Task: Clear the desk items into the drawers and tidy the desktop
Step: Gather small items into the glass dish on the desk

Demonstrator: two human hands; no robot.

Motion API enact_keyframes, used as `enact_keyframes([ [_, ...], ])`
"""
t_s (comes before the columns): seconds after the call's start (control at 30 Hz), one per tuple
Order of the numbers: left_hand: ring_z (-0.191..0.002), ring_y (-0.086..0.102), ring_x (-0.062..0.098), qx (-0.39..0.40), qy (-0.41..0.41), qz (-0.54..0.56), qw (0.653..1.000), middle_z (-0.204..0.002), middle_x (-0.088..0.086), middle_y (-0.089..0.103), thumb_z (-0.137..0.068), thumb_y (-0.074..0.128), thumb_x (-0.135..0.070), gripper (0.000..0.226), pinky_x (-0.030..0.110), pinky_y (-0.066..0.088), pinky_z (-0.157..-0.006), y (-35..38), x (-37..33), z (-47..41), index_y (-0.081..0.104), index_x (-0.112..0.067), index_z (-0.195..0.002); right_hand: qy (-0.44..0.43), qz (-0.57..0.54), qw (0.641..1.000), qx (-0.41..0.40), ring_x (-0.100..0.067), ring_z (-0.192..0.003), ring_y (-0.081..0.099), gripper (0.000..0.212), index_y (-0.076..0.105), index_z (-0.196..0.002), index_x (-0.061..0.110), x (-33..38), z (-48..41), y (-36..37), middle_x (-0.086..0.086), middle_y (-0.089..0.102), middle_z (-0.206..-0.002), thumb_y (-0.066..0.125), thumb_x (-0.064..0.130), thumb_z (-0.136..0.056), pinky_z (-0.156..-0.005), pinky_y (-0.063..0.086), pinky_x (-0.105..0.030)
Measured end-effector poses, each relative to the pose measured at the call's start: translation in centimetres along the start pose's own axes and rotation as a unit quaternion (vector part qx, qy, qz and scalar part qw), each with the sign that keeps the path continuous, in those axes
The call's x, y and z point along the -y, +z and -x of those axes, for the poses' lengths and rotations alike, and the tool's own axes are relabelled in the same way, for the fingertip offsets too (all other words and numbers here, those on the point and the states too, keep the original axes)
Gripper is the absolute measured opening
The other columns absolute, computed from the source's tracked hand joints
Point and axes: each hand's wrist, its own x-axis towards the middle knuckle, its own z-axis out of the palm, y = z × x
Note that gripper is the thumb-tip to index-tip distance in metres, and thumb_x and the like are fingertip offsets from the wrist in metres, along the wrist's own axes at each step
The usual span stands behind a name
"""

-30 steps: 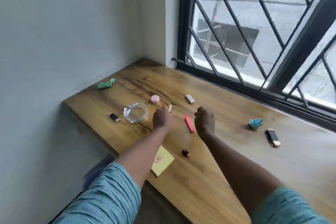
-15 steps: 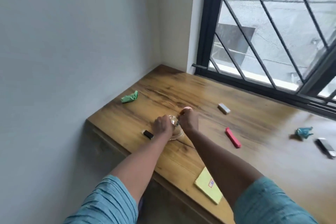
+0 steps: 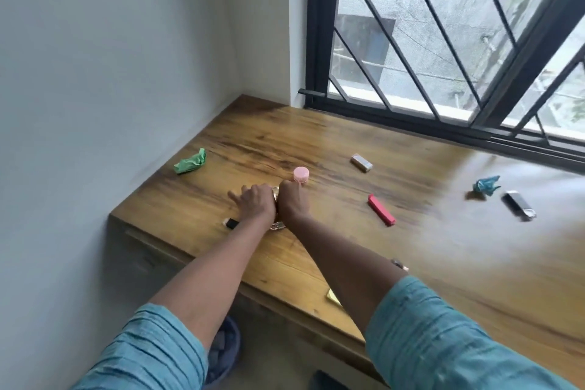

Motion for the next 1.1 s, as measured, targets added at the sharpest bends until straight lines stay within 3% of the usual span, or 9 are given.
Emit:
enact_keyframes([
  [0.3, -0.122, 0.046, 0.026, 0.018, -0.009, 0.026, 0.999, -0.118, 0.005, 0.064, -0.1, 0.035, -0.016, 0.031, 0.048, 0.021, -0.107, 0.0, 0.4, 1.4, 0.065, -0.019, -0.106, -0.017, -0.003, 0.999, 0.032, -0.037, -0.105, 0.061, 0.03, 0.062, -0.108, -0.004, -0.2, 1.0, 0.0, -0.023, 0.063, -0.113, 0.038, -0.002, -0.09, -0.079, 0.048, -0.038],
  [0.47, -0.119, 0.045, 0.03, -0.021, -0.019, 0.012, 1.0, -0.109, 0.009, 0.068, -0.098, 0.044, -0.023, 0.025, 0.048, 0.025, -0.103, -0.1, -0.5, 2.9, 0.067, -0.016, -0.095, -0.012, -0.048, 0.998, 0.024, -0.041, -0.1, 0.061, 0.025, 0.062, -0.103, -0.005, -1.1, 2.3, -1.2, -0.026, 0.061, -0.108, 0.042, -0.002, -0.089, -0.076, 0.048, -0.041],
  [0.57, -0.117, 0.044, 0.032, -0.049, 0.009, 0.011, 0.999, -0.106, 0.01, 0.068, -0.096, 0.047, -0.024, 0.024, 0.05, 0.027, -0.101, -0.1, -2.2, 3.8, 0.068, -0.014, -0.09, -0.006, -0.05, 0.999, 0.013, -0.037, -0.102, 0.059, 0.027, 0.058, -0.108, -0.001, -2.8, 3.5, -2.8, -0.025, 0.059, -0.111, 0.038, 0.01, -0.092, -0.082, 0.046, -0.041],
  [0.63, -0.116, 0.043, 0.032, -0.061, 0.046, 0.015, 0.997, -0.107, 0.01, 0.068, -0.096, 0.046, -0.019, 0.024, 0.051, 0.026, -0.101, 0.2, -4.4, 4.5, 0.069, -0.014, -0.091, -0.024, -0.012, 1.0, -0.016, -0.036, -0.104, 0.057, 0.03, 0.057, -0.112, 0.002, -4.7, 4.5, -4.6, -0.022, 0.058, -0.114, 0.036, 0.016, -0.095, -0.081, 0.044, -0.04],
  [0.73, -0.119, 0.042, 0.031, -0.054, 0.091, 0.034, 0.994, -0.104, 0.008, 0.069, -0.089, 0.049, -0.015, 0.02, 0.054, 0.026, -0.103, 0.8, -8.7, 6.3, 0.07, -0.014, -0.089, -0.026, 0.026, 0.997, -0.064, -0.041, -0.101, 0.058, 0.024, 0.06, -0.105, -0.005, -8.2, 6.1, -7.8, -0.025, 0.056, -0.112, 0.042, 0.002, -0.092, -0.071, 0.044, -0.041],
  [1.1, -0.115, 0.046, 0.028, -0.016, 0.269, 0.042, 0.962, -0.105, 0.001, 0.07, -0.094, 0.045, -0.026, 0.027, 0.05, 0.028, -0.103, 5.3, -28.6, 19.6, 0.071, -0.02, -0.099, 0.11, 0.102, 0.974, -0.167, -0.038, -0.109, 0.055, 0.029, 0.061, -0.112, 0.001, -27.5, 15.2, -19.5, -0.019, 0.057, -0.116, 0.038, 0.003, -0.094, -0.085, 0.049, -0.044],
])
